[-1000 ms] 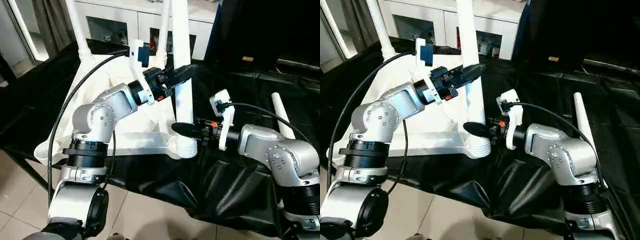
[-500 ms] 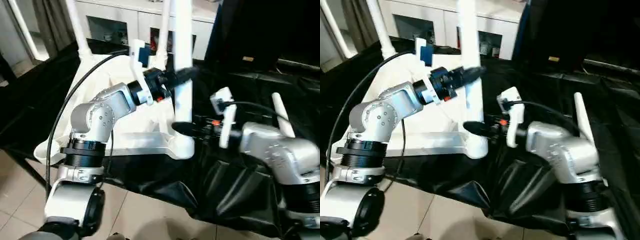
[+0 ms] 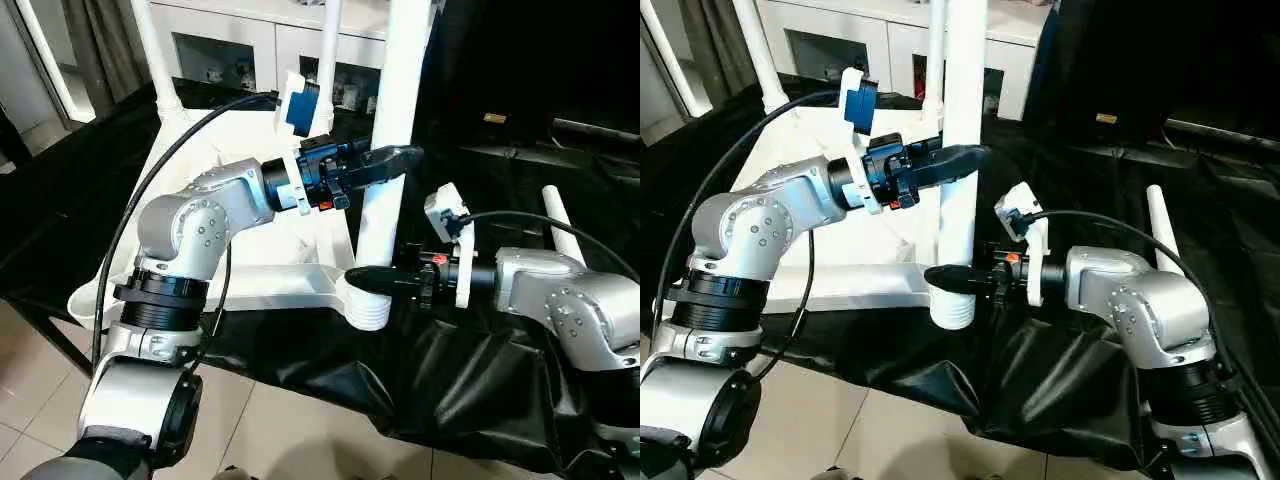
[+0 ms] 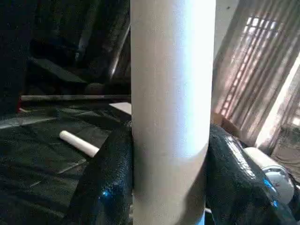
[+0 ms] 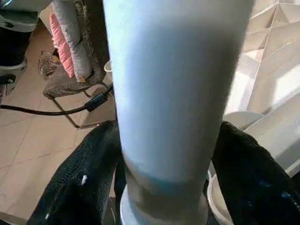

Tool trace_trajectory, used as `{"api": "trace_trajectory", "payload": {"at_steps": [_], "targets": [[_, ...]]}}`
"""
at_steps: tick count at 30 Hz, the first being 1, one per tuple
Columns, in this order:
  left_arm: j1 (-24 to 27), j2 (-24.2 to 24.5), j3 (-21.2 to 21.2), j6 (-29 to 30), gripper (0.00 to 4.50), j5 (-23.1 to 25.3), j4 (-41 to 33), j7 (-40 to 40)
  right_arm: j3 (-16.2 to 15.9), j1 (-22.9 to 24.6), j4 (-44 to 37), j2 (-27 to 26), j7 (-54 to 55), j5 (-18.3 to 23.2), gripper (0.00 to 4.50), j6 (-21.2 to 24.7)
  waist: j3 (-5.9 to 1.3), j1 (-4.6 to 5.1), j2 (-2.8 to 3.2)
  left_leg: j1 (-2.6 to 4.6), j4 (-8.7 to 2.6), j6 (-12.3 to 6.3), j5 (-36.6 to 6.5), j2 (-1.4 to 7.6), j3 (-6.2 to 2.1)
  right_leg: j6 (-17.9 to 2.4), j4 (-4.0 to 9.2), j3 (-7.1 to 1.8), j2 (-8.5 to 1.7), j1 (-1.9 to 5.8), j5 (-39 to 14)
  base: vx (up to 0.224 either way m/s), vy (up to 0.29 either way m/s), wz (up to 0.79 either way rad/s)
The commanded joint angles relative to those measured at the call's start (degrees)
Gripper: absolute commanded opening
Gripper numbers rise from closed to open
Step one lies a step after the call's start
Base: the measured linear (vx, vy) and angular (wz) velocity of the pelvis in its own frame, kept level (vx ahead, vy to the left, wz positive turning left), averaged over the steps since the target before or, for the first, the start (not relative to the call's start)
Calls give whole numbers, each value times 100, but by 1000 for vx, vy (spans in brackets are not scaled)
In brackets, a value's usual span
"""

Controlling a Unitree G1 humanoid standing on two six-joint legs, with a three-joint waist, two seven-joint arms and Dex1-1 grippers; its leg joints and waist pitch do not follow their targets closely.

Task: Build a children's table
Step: Pick table leg

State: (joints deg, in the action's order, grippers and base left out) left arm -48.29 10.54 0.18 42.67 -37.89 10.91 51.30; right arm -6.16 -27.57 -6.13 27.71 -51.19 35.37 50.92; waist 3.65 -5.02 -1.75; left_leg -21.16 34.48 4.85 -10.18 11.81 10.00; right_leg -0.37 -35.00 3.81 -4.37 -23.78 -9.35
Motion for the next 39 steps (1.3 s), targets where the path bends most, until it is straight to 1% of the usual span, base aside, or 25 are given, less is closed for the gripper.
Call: {"api": "trace_trajectory", "payload": {"at_steps": [1,3,6,7,12,13,15,16,17,18,20,23,26,29,30,31,32,33,34,35,36,37,38,39], "targets": [[-91,-20,-18,25,179,-58,-185,71,-13,1,-18,13,-10,-27,312,-88,-450,-3,-73,19,-343,-92,-670,61,23,-886,404,-221,-274,376,-1492,0,0,0],[-84,-16,-17,45,179,-63,-203,75,7,-4,-4,-27,3,-35,312,-97,-452,-7,-66,23,-343,-93,-658,68,22,-917,394,-225,-275,375,-1422,0,0,0],[-75,1,-39,48,179,-62,-209,91,20,-7,4,-62,0,-33,312,-100,-460,-5,-72,20,-337,-111,-633,64,25,-971,381,-226,-276,382,-1310,0,0,0],[-73,13,-46,51,179,-71,-203,94,22,-7,3,-75,-2,-23,312,-101,-454,-6,-63,22,-339,-114,-637,63,26,-974,386,-226,-274,379,-1325,0,0,0],[-49,41,-76,51,179,-44,-210,148,43,23,-9,-109,32,4,312,-133,-452,-6,-59,30,-340,-86,-699,61,27,-938,402,-226,-275,376,-1437,0,0,0],[-44,45,-80,50,179,-43,-216,156,45,25,-12,-114,39,1,293,-134,-447,-3,-63,27,-343,-83,-713,59,28,-920,404,-225,-270,376,-1477,0,0,0],[-35,50,-83,50,179,-41,-219,166,56,24,-7,-126,53,-7,271,-134,-450,-4,-57,29,-343,-70,-721,61,24,-903,408,-223,-274,377,-1510,0,0,0],[-32,51,-85,44,179,-36,-215,173,61,22,-6,-129,55,-9,271,-134,-450,-4,-58,29,-345,-63,-722,63,23,-902,405,-224,-273,376,-1501,0,0,0],[-29,53,-87,42,179,-33,-215,179,66,22,-6,-133,59,-10,249,-132,-449,-1,-60,26,-345,-63,-721,61,23,-898,406,-223,-270,377,-1496,0,0,0],[-26,55,-90,41,179,-33,-217,184,72,21,-4,-136,62,-10,237,-132,-450,-1,-55,29,-345,-62,-720,63,22,-900,405,-223,-272,377,-1481,0,0,0],[-25,59,-103,43,179,-40,-225,211,82,23,-2,-142,65,-8,228,-133,-455,1,-52,26,-343,-68,-696,61,23,-917,398,-224,-269,378,-1422,0,0,0],[-33,57,-107,41,179,-40,-218,217,90,26,-2,-148,73,-3,199,-128,-459,-2,-53,29,-340,-77,-672,61,24,-944,393,-226,-273,381,-1365,0,0,0],[-42,46,-95,61,179,-48,-205,193,95,31,-3,-157,79,5,195,-123,-456,-3,-47,29,-343,-78,-682,61,22,-953,388,-224,-270,383,-1368,0,0,0],[-45,54,-96,103,179,8,-155,84,106,24,17,-175,97,-2,192,-137,-456,-2,-53,23,-341,-80,-666,61,22,-962,386,-225,-267,384,-1322,0,0,0],[-47,50,-68,222,179,-68,-138,92,119,22,26,-188,109,-6,191,-146,-455,-2,-51,29,-342,-75,-681,64,22,-963,386,-224,-269,382,-1338,0,0,0],[-48,48,-60,256,214,-91,-133,95,123,22,28,-192,113,-7,191,-148,-455,-1,-45,28,-340,-73,-691,62,24,-964,387,-226,-270,381,-1353,0,0,0],[-55,36,-7,384,235,-137,-104,5,154,21,47,-224,152,-18,191,-174,-458,-1,-47,24,-337,-72,-691,56,26,-967,388,-226,-271,386,-1369,0,0,0],[-58,33,5,387,235,-113,-94,-59,166,21,54,-235,168,-23,191,-185,-458,0,-49,25,-337,-72,-688,57,26,-968,385,-224,-269,383,-1361,0,0,0],[-60,16,45,376,251,-120,-74,-102,184,24,60,-252,191,-24,191,-199,-460,-4,-36,31,-337,-68,-683,61,23,-971,391,-226,-269,379,-1350,0,0,0],[-60,-29,142,315,254,-166,-34,-141,224,34,70,-288,245,-27,191,-228,-459,-3,-35,32,-337,-58,-685,62,23,-980,387,-227,-272,379,-1335,0,0,0],[-59,-55,194,283,266,-206,-14,-138,244,40,74,-305,271,-29,191,-243,-453,-2,-15,32,-339,-42,-729,56,25,-983,406,-221,-269,374,-1379,0,0,0],[-70,-153,335,47,266,-186,70,-281,284,54,77,-342,313,-15,191,-258,-455,-6,-5,24,-340,-39,-740,52,17,-992,405,-219,-266,385,-1365,0,0,0],[-77,-220,427,-124,291,-159,126,-390,309,64,77,-366,339,-5,191,-266,-457,-6,-7,30,-341,-37,-780,53,16,-994,417,-215,-266,387,-1350,0,0,0],[-107,-305,604,-453,291,-107,265,-567,362,86,73,-418,411,2,191,-295,-462,-9,-2,32,-344,-40,-783,54,8,-997,407,-214,-266,393,-1319,0,0,0]]}}
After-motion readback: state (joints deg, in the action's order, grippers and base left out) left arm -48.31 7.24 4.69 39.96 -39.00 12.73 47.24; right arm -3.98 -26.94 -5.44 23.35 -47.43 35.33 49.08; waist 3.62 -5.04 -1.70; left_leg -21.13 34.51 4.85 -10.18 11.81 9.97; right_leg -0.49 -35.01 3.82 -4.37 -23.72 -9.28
